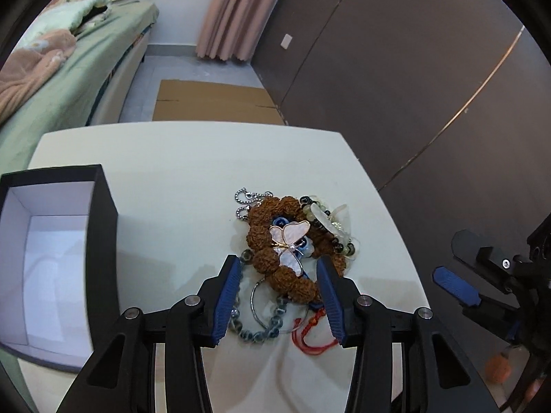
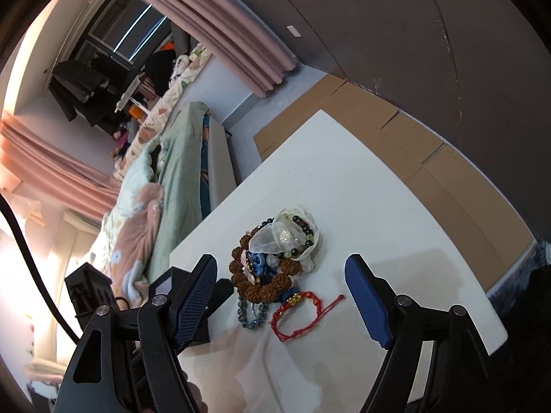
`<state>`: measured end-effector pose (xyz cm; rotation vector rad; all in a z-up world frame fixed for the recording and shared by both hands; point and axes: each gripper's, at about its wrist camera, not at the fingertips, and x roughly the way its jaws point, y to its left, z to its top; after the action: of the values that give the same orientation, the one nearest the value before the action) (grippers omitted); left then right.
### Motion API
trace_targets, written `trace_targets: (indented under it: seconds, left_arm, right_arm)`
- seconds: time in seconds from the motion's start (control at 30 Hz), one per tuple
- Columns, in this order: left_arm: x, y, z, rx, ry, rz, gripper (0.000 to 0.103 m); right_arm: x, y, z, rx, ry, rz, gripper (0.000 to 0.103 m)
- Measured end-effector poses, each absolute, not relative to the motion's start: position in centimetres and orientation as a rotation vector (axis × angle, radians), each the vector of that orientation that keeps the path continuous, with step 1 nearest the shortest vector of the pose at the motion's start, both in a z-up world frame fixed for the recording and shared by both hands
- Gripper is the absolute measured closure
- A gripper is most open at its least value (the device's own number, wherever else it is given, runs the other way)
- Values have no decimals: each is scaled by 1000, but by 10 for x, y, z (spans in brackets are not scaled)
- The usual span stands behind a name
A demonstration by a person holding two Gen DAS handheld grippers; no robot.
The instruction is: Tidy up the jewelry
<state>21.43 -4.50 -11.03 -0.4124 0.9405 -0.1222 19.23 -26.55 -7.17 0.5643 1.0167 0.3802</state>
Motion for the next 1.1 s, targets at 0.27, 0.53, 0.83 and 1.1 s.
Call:
trace_targets:
  seconds: [0.27, 0.53, 0.83, 1.1]
  left_arm:
    - [223, -41, -127, -467, 983, -121, 74]
    - [214, -25, -112, -542, 928, -140, 75]
    - [213, -14, -98, -569, 884, -156, 84]
    - [211, -6, -86, -570, 853, -170, 84]
  right_arm:
    - [201, -270, -77, 579, 1028, 366, 25]
    - [236, -247, -83, 495, 1091, 342, 32]
    - [262, -195, -96, 353, 1195, 309, 52]
    - [259, -188, -124, 285, 1286, 276, 98]
